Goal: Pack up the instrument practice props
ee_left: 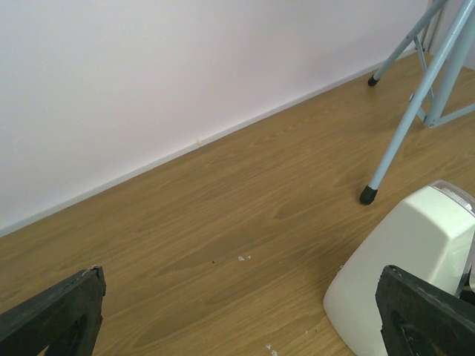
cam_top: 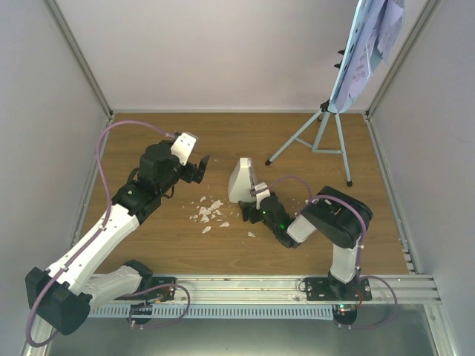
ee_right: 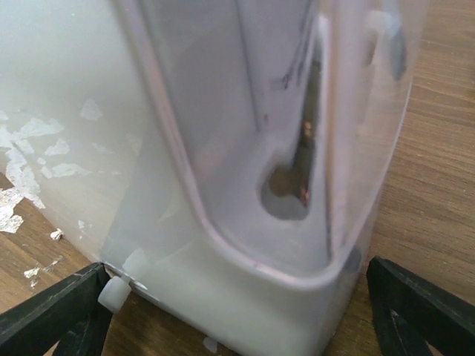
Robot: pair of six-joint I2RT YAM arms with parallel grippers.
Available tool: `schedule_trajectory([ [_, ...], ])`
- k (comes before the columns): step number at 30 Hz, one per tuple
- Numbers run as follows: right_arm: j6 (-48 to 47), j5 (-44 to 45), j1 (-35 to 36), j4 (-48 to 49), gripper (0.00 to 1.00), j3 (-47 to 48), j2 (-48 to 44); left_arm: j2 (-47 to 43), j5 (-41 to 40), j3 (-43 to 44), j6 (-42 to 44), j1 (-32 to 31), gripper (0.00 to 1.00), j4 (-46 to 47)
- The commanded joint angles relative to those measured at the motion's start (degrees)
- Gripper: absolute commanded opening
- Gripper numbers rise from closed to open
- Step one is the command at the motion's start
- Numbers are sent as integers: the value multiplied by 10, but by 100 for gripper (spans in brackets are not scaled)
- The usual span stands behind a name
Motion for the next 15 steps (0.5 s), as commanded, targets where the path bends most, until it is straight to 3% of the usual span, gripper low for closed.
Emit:
schedule_trajectory([
  [1,2,5,2,-30,89,-6,20,-3,1,-7,-4,3,99,33],
  [7,1,6,2,-30,73,-9,17,-2,3,-7,-5,3,99,33],
  [15,1,9,2,-27,66,-15,10,-2,3,-8,-4,3,99,34],
])
